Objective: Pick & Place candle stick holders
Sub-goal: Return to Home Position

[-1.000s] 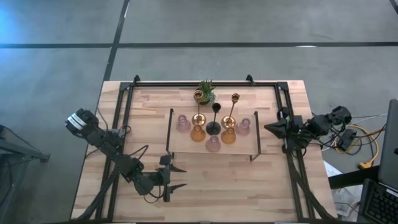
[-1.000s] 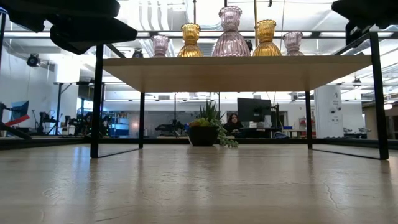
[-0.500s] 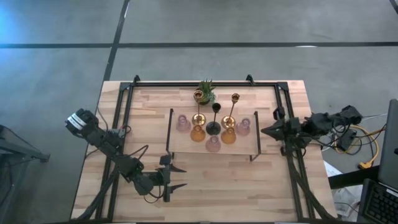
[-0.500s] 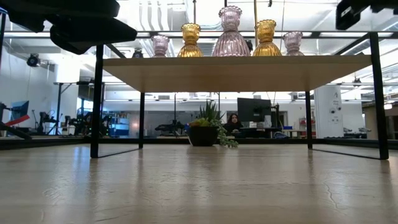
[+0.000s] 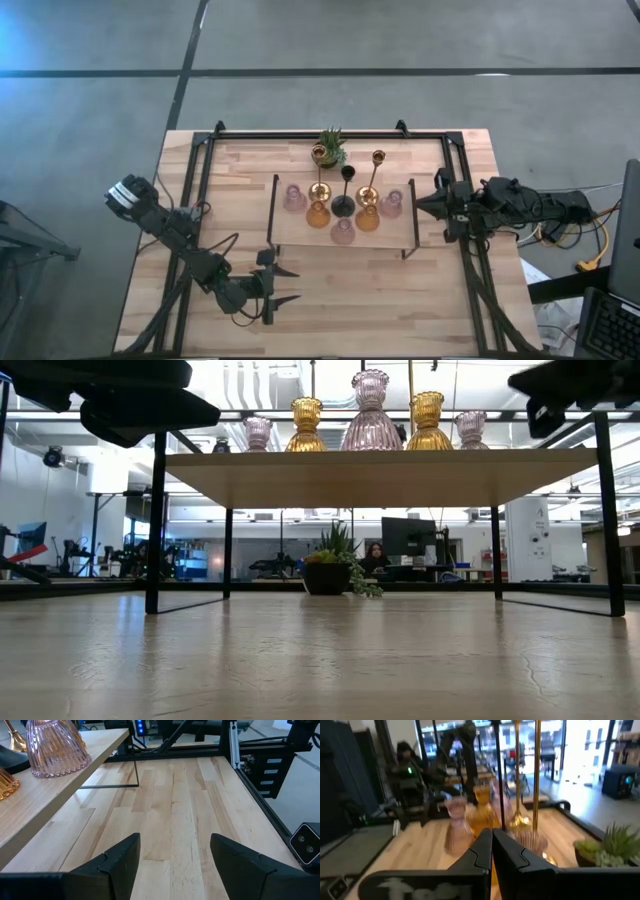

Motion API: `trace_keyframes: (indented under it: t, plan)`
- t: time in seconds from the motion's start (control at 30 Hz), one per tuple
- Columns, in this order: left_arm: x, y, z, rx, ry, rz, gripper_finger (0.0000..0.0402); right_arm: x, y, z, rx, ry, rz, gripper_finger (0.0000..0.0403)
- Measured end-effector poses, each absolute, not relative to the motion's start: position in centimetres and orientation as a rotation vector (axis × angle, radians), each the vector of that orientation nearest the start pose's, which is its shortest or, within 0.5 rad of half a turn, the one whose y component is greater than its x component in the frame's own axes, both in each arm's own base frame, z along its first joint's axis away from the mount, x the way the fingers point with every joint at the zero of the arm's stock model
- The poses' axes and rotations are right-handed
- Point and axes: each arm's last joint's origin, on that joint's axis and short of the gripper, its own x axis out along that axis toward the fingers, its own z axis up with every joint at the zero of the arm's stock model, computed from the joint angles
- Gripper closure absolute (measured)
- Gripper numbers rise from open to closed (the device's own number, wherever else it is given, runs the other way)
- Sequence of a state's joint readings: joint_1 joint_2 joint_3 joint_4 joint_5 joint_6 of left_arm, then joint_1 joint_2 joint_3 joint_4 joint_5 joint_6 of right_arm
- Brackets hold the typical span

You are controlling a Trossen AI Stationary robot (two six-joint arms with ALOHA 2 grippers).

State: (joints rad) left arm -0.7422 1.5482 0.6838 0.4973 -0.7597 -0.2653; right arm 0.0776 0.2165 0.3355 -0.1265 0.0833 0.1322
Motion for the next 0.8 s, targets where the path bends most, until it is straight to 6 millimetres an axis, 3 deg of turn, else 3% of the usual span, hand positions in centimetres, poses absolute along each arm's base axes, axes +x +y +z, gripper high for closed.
trace_keyframes:
  t: [0.43,0.8]
  plan:
    - [23.6,-18.9,18.8,-0.013,0.263,0.053,0.0156,9.1,0.0,23.5,0.097,0.011,0.001,0.0395]
    - [23.6,-18.9,18.8,-0.012,0.264,0.053,0.0156,7.5,0.0,22.4,0.102,-0.015,0.001,0.0395]
